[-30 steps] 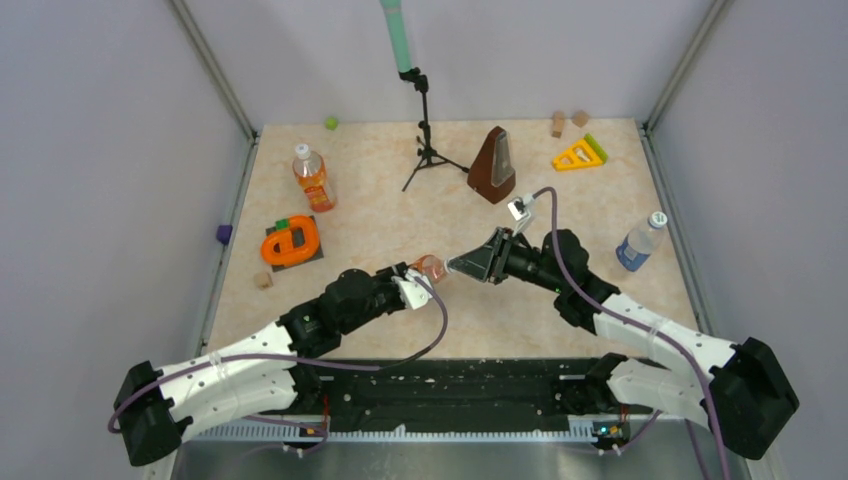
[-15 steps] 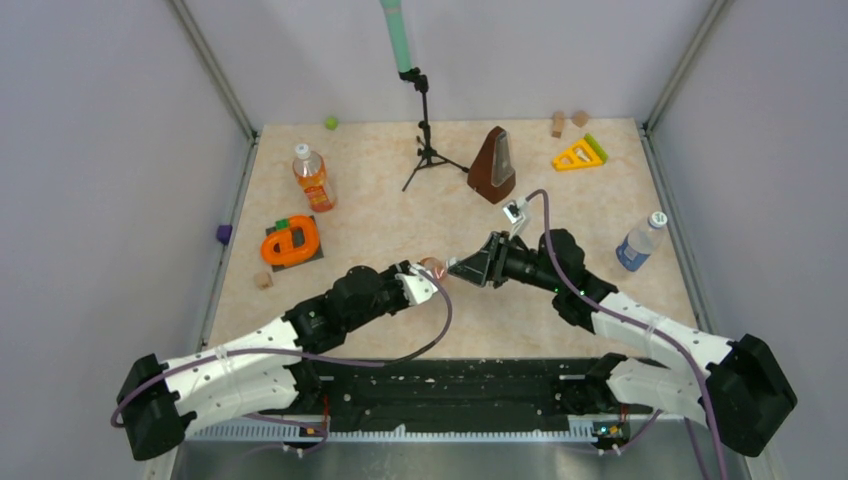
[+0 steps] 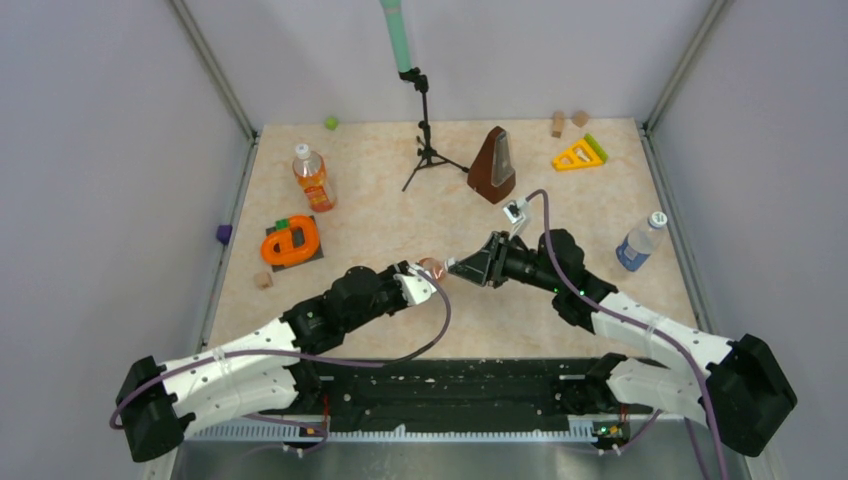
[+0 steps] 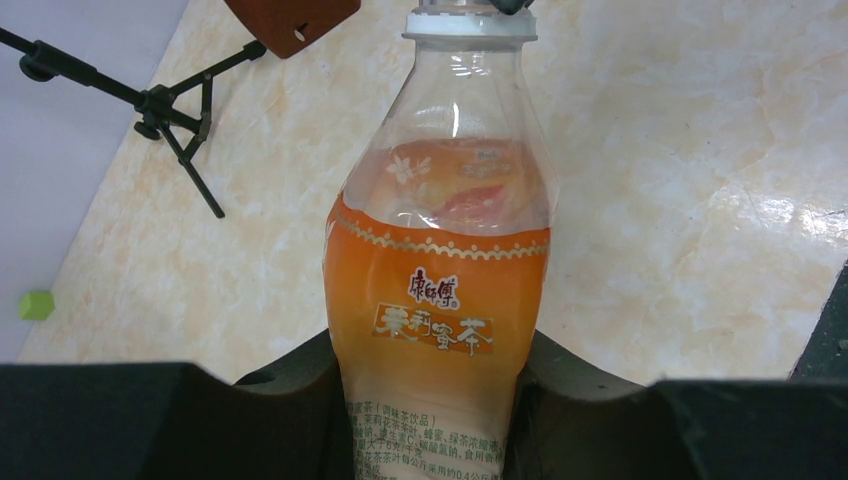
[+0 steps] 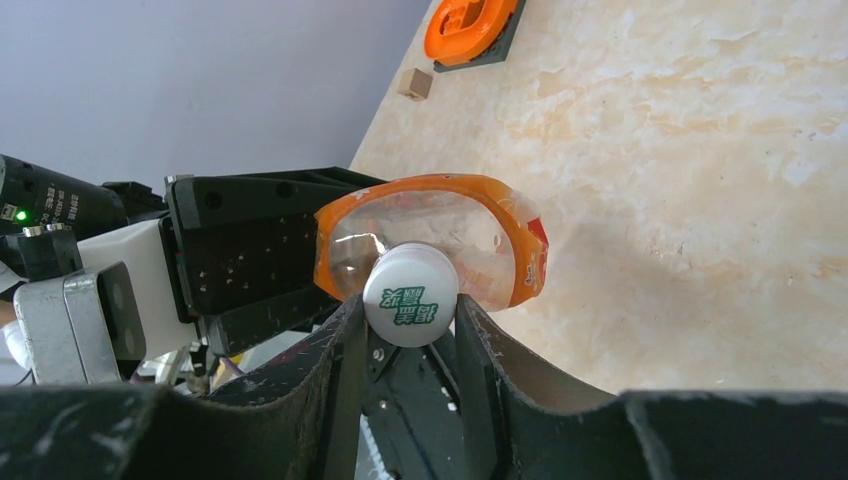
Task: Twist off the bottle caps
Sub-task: Unscrew the bottle cap from the plastic bottle.
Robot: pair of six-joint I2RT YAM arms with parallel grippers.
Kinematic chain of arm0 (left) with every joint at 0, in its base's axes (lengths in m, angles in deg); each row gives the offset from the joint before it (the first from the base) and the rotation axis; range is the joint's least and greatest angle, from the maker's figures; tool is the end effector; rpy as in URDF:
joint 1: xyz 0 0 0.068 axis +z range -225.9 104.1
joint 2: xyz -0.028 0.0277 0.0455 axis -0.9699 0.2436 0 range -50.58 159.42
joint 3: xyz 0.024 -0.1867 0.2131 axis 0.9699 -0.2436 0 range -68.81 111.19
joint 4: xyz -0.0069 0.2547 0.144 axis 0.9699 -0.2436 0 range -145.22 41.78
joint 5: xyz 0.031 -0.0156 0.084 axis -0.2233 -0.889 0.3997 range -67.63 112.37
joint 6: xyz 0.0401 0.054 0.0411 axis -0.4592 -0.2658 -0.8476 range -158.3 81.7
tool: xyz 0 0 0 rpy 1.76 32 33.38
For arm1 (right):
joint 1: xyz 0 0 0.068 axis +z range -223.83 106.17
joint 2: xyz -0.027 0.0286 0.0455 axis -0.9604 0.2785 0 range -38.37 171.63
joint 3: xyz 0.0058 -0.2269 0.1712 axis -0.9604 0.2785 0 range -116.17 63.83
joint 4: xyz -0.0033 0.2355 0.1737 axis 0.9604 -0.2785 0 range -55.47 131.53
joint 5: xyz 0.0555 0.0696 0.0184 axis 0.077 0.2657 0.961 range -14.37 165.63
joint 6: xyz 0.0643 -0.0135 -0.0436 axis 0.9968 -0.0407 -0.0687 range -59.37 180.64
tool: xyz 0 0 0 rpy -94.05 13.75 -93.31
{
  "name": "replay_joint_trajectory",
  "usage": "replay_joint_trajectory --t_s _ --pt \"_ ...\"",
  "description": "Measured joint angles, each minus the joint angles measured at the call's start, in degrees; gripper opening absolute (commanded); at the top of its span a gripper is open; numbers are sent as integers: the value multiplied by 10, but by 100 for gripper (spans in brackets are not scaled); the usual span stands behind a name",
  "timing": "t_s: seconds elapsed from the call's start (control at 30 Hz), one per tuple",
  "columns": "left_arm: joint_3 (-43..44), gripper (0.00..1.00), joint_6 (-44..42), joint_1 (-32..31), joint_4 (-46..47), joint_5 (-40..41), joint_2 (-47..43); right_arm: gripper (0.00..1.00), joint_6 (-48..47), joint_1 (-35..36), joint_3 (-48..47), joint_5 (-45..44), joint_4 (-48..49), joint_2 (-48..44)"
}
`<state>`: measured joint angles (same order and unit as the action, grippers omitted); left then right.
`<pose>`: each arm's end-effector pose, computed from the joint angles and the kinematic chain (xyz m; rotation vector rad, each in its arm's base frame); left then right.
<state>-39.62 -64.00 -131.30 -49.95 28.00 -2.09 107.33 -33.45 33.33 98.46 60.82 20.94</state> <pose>0.1482 -0.2031 0.2341 1.2134 1.5192 -0.2498 0.2010 0.2053 0.2467 -0.2235 1.9489 1.4100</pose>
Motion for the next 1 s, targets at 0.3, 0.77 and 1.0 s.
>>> replay_joint_trajectory --t_s 0.3,0.77,1.0 --pt "0 0 0 0 0 -7 0 47 1 0 0 -4 0 0" --pt "0 0 0 0 -4 -15 0 21 9 0 0 -7 9 0" --pt "1 0 0 0 -8 -17 1 38 -2 0 0 -5 3 0"
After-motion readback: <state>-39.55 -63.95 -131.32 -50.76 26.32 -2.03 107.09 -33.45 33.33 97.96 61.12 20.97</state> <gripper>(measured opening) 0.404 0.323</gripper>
